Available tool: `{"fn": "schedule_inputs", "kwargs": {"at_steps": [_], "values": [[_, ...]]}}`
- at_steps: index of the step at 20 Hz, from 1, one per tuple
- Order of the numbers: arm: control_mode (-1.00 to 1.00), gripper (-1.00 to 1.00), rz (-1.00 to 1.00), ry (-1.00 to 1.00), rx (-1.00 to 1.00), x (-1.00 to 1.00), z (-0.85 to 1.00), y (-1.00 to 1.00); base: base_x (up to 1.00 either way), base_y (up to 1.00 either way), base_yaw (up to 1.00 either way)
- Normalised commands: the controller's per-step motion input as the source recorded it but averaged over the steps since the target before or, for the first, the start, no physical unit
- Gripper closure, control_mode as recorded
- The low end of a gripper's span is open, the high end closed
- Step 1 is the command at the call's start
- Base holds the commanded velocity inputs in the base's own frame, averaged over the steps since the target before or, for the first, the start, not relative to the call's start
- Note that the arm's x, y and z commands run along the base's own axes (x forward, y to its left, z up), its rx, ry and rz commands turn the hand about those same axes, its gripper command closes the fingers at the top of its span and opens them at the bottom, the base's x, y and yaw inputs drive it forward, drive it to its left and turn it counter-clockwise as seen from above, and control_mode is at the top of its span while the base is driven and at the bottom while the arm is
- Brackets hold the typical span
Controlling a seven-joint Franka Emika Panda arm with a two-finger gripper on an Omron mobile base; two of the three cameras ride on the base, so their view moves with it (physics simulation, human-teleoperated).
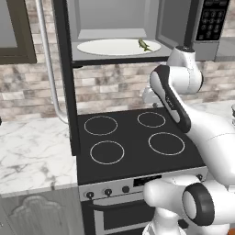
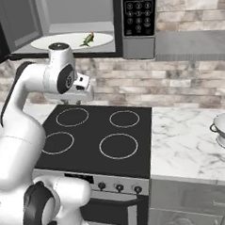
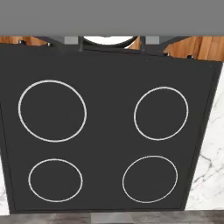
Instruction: Close the microwave door.
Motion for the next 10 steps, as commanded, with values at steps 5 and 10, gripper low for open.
{"fn": "schedule_inputs", "kwargs": {"at_steps": [5,10], "values": [[-1.0,-1.0,0.0,-0.11,-0.02,-0.46,0.14,0.08,0.0,0.0,0.0],[-1.0,-1.0,-0.15,-0.38,-0.15,-1.0,0.49,0.22,0.0,0.0,0.0]]}}
